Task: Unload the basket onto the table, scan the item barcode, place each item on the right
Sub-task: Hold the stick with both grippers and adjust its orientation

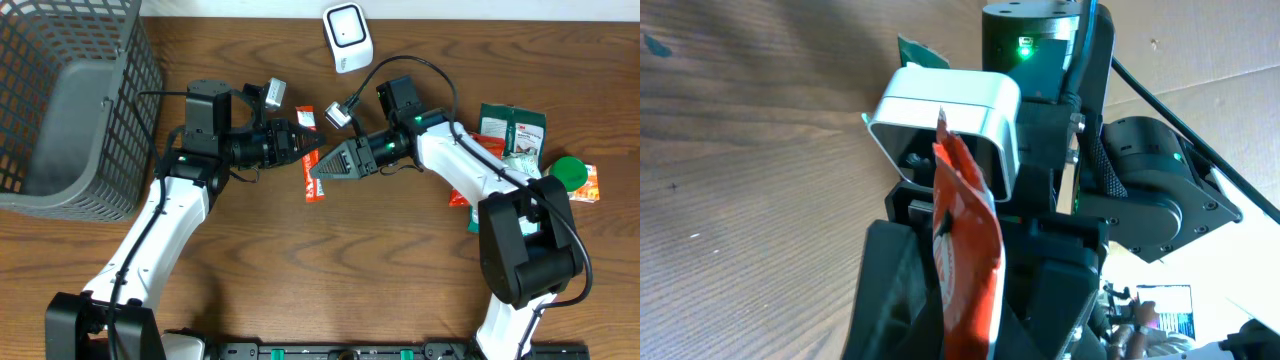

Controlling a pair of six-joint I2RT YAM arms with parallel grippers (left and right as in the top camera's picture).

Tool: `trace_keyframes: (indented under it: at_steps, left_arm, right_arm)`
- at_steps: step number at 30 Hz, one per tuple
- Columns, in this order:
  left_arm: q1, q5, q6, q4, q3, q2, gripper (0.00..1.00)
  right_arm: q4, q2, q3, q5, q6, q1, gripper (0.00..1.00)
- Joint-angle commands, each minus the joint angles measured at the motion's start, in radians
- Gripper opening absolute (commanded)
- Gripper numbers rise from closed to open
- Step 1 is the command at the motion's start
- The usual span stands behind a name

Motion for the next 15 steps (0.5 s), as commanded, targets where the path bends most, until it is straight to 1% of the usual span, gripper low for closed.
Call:
trace_keyframes:
  at_steps: [1,7,10,11,14,15]
  left_arm:
    - [0.001,0.024,-0.005,-0.003,0.02,0.007,0.07]
    - [-0.008,0.024,-0.021,-0.007,0.018,0.007,0.08]
    - [-0.019,0.024,-0.021,-0.007,0.018,0.007,0.07]
    - [-0.023,0.024,-0.021,-0.007,0.018,0.007,0.08]
    - [-0.029,0.019,-0.02,-0.007,0.018,0.007,0.07]
    - [-0.03,0.016,-0.02,-0.008,0.018,0.007,0.08]
  right_arm:
    - [0.004,-0.031,0.004,-0.028,-0.019,0.003,0.38]
    - [0.019,-0.031,0.004,-0.028,-0.013,0.003,0.39]
    - [0.019,-0.031,0.004,-0.028,-0.011,0.003,0.37]
    - [0.019,-0.031,0.004,-0.028,-0.011,0.003,0.35]
    - [0.018,-0.031,0.004,-0.028,-0.011,0.003,0.22]
    - [0.018,-0.031,0.004,-0.028,-0.011,0.003,0.2]
